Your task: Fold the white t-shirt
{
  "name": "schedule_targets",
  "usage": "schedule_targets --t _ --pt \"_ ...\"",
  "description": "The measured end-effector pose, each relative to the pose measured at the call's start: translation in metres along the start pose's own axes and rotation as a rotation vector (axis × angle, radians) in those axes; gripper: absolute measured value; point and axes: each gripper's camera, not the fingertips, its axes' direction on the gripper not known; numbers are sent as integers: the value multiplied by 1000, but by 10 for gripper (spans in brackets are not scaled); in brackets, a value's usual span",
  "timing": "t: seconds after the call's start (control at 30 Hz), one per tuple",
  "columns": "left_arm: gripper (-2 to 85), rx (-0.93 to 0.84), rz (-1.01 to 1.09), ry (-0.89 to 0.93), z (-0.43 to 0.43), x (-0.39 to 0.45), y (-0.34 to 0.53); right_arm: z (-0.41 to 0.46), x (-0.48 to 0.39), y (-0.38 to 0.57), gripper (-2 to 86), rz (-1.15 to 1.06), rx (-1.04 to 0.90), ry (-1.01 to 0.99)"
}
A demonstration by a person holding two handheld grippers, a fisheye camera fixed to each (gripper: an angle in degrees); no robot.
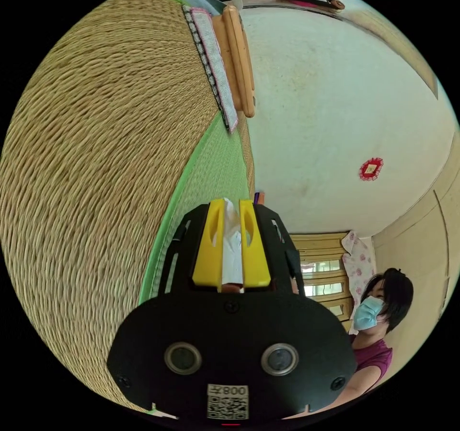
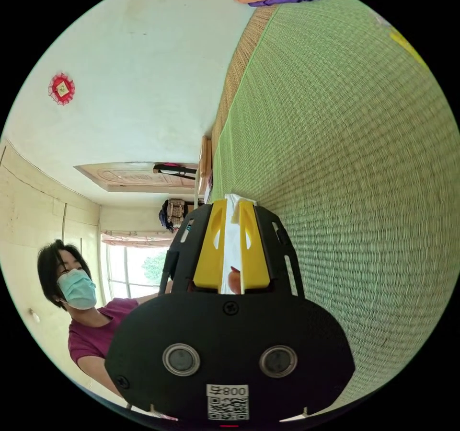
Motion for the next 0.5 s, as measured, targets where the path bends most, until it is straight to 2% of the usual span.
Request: schedule_targets --t 0.17,0.27,0.33,0.5 --pt "36 18 101 -31 20 18 13 4 -29 16 25 -76 19 75" --pt "22 -124 209 -94 63 38 33 34 -59 32 17 -159 -48 141" --pt "12 -294 276 -168 112 48 47 66 -75 40 12 -207 -123 203" --pt "4 -437 375 -297 193 61 50 160 -107 48 3 -322 -306 398"
